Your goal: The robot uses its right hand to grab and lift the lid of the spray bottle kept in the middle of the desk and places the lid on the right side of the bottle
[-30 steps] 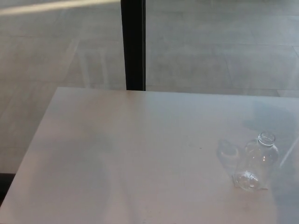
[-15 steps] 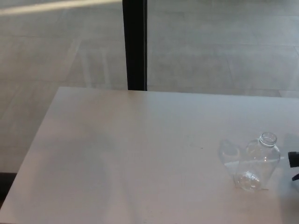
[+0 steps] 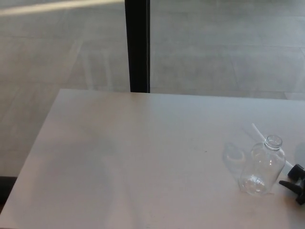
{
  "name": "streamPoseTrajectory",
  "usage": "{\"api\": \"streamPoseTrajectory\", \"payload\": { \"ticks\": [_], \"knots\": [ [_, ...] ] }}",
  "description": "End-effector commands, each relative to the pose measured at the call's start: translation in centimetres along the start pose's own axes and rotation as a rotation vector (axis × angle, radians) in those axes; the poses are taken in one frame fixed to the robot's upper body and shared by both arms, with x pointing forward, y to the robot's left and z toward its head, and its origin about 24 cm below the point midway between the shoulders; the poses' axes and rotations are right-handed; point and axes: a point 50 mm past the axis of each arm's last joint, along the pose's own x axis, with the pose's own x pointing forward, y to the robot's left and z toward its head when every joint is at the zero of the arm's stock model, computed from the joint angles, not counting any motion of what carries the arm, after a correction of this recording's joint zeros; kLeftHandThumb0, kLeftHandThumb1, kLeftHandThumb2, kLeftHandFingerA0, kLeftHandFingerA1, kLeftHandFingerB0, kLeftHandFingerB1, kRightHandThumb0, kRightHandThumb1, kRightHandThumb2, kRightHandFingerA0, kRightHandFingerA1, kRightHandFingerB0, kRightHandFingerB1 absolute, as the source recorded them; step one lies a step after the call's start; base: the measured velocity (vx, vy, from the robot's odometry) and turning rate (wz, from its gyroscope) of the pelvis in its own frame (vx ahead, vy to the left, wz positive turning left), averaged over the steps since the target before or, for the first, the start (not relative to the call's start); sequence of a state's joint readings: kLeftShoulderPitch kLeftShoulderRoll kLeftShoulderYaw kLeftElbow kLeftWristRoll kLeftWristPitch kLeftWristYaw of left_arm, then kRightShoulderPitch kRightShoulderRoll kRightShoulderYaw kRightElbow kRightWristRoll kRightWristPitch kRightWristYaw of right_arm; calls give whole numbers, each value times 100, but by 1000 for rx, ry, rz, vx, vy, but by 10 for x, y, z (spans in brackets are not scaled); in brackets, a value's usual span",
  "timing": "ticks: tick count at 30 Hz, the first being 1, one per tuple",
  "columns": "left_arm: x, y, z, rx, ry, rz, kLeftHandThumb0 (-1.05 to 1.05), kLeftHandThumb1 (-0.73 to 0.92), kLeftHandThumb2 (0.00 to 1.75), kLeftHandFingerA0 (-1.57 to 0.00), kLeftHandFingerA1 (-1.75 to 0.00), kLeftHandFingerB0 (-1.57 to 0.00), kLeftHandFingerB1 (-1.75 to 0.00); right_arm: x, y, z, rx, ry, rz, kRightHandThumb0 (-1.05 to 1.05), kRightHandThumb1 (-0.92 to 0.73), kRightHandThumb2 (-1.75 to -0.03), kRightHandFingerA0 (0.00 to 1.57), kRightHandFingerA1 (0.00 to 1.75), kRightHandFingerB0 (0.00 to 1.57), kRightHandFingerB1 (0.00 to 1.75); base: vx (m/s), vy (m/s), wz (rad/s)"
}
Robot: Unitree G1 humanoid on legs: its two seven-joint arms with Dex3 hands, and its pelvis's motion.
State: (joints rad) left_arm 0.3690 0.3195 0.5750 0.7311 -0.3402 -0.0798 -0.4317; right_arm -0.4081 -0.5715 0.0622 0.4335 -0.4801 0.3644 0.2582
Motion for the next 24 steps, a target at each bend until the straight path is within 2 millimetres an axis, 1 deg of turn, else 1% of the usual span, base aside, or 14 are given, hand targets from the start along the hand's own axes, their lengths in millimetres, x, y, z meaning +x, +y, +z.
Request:
{"api": "streamPoseTrajectory", "payload": {
  "ticks": [1,3,4,5,6,7,8,14,15,16,17,19,20,24],
  "knots": [
    [-3,3,-2,0,-8,16,-92,92,72,-56,-50,-38,-38,-7,-21,-5,-68,49,-19,-94,-58,-97,0,19,7,17,0,0,0],
    [-5,3,-2,8,-12,0,-92,92,73,-54,-51,-36,-38,-16,-34,-9,-71,34,-31,-98,-59,-104,0,17,7,7,0,0,0],
    [-5,3,-3,8,-13,21,-93,92,71,-59,-50,-41,-39,-24,-45,-16,-49,30,-48,-105,-81,-71,0,0,0,10,0,0,0],
    [-5,5,-2,4,-12,30,-92,92,71,-57,-49,-40,-38,-31,-56,-24,17,21,-73,-101,-61,-96,0,0,0,6,0,0,7],
    [-6,5,-2,4,-11,31,-90,92,72,-56,-50,-40,-39,-37,-62,-30,54,18,-91,-100,-64,-97,0,0,0,3,0,0,0],
    [-6,5,-3,3,-8,29,-85,74,115,-47,-59,-32,-50,-46,-72,-40,90,25,-115,-99,-68,-102,0,0,0,0,0,0,0],
    [-6,6,-3,1,-5,27,-89,92,72,-54,-51,-38,-39,-54,-80,-50,141,37,-138,-104,-88,-67,0,0,0,0,0,0,0],
    [-8,10,-2,29,-1,23,-92,92,70,-57,-51,-39,-38,-103,-113,-126,388,149,-320,-105,-92,-69,0,0,0,0,0,0,0],
    [-8,10,-1,28,-1,23,-93,92,70,-56,-51,-39,-38,-109,-114,-136,399,162,-351,-105,-91,-67,0,0,0,0,0,0,0],
    [-7,10,0,24,-1,22,-93,92,69,-55,-50,-38,-38,-119,-115,-154,441,208,-421,-105,-77,-117,0,15,0,3,0,0,0],
    [-7,11,0,16,-2,21,-89,73,114,-48,-59,-31,-51,-132,-113,-181,512,292,-527,-105,-75,-117,0,12,0,3,0,0,0],
    [-6,11,0,13,-4,17,-89,74,114,-48,-59,-31,-51,-139,-105,-200,587,358,-623,-105,-76,-114,0,12,0,2,0,0,0],
    [-5,10,0,10,-3,16,-92,92,70,-55,-50,-37,-37,-142,-102,-205,605,377,-648,-100,-76,-110,0,12,3,4,0,0,0],
    [-3,8,1,9,-3,21,-92,92,69,-57,-50,-39,-37,-153,-62,-233,706,509,-777,-92,-73,-107,0,21,5,8,0,0,0]
  ]
}}
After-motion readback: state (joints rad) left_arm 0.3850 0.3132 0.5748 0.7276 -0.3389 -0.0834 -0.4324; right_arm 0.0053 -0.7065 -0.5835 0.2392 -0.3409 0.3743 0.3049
